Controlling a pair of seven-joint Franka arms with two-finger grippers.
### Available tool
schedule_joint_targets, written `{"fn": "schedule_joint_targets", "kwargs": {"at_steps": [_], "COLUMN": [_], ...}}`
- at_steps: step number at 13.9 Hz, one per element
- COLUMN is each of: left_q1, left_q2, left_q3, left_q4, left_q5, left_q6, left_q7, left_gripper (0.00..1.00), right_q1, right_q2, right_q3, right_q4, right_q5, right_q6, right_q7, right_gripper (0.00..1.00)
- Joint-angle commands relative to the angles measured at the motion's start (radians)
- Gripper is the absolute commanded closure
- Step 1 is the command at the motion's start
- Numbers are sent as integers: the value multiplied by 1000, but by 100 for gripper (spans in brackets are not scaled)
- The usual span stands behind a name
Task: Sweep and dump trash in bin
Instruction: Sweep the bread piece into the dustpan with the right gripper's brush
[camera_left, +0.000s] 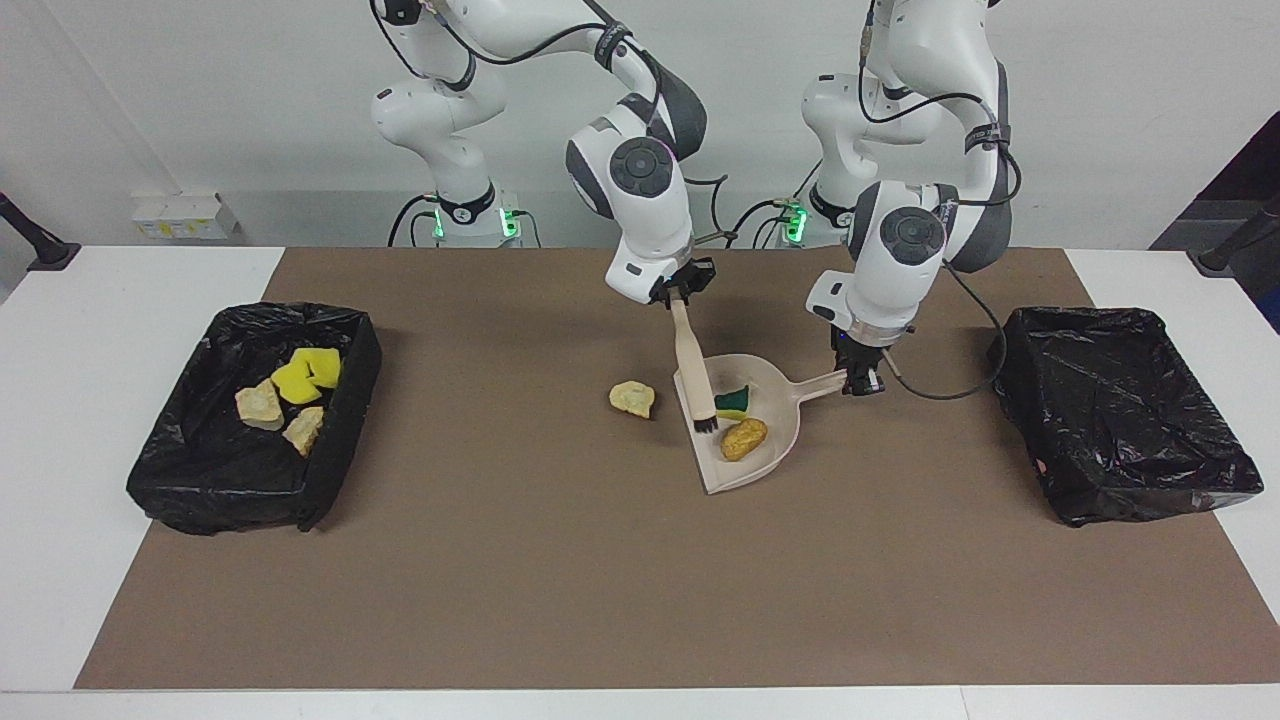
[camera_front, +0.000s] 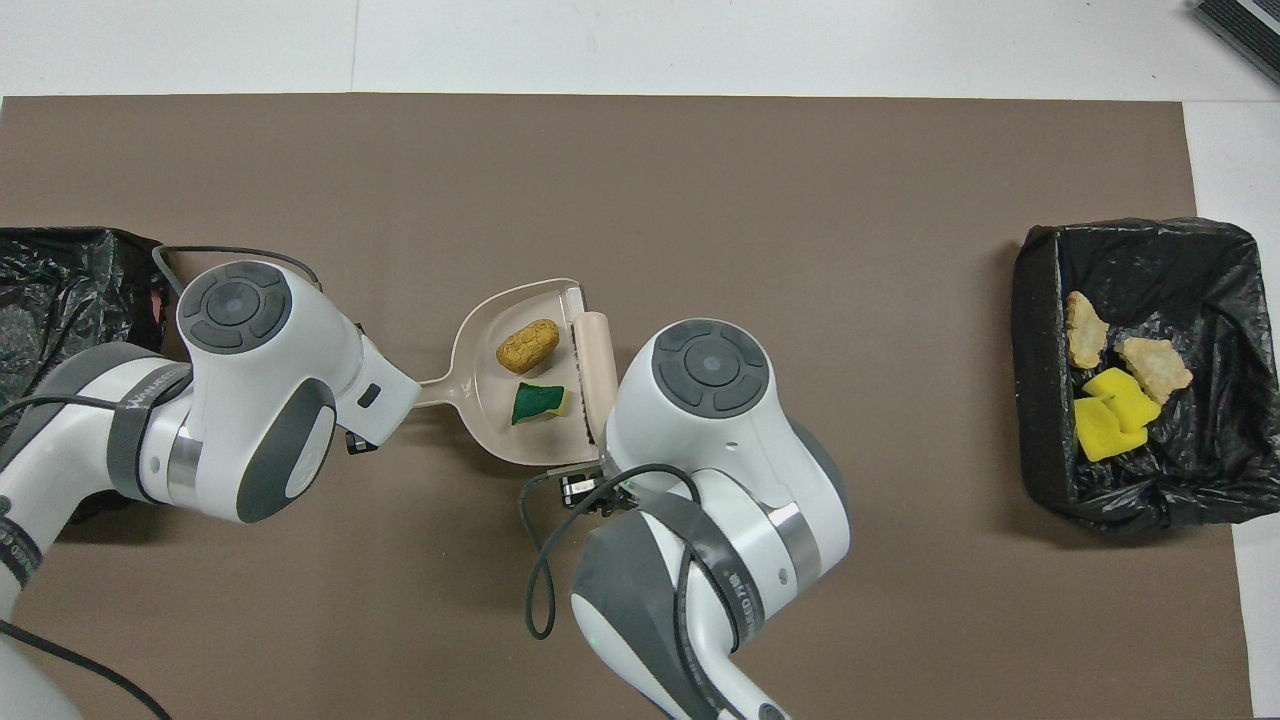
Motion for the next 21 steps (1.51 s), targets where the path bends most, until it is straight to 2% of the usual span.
{"fn": "schedule_joint_targets", "kwargs": {"at_steps": [1,3,5,9,10,14,17,18,21], "left_q1": [-11,-14,-38,-54,-54,-50,-50,-49,-47], "left_q2": [-29,-35,-37,-45,-46,-46,-46,-46,-46], "left_q3": [4,1,1,1,1,1,1,1,1], "left_q4": [-24,-30,-33,-51,-51,-51,-51,-51,-51], "left_q5": [20,20,20,20,18,18,18,18,18], "left_q6": [-15,-17,-9,-3,-3,-3,-4,-6,-9], "left_q7": [11,8,8,6,3,-11,-40,-42,-43], "left_gripper": [100,100,100,100,100,100,100,100,100], "right_q1": [-44,-78,-105,-171,-180,-168,-72,-35,5], "right_q2": [-39,-58,-79,-150,-153,-104,-15,2,27], "right_q3": [3,5,5,9,11,14,14,14,15], "right_q4": [-34,-52,-102,-285,-293,-287,-242,-219,-149], "right_q5": [-43,-135,-163,-157,-150,-65,-35,10,64], "right_q6": [-66,-129,-129,36,48,115,201,237,238], "right_q7": [22,34,68,71,69,63,65,72,75], "right_gripper": [100,100,100,100,100,100,100,100,100]}}
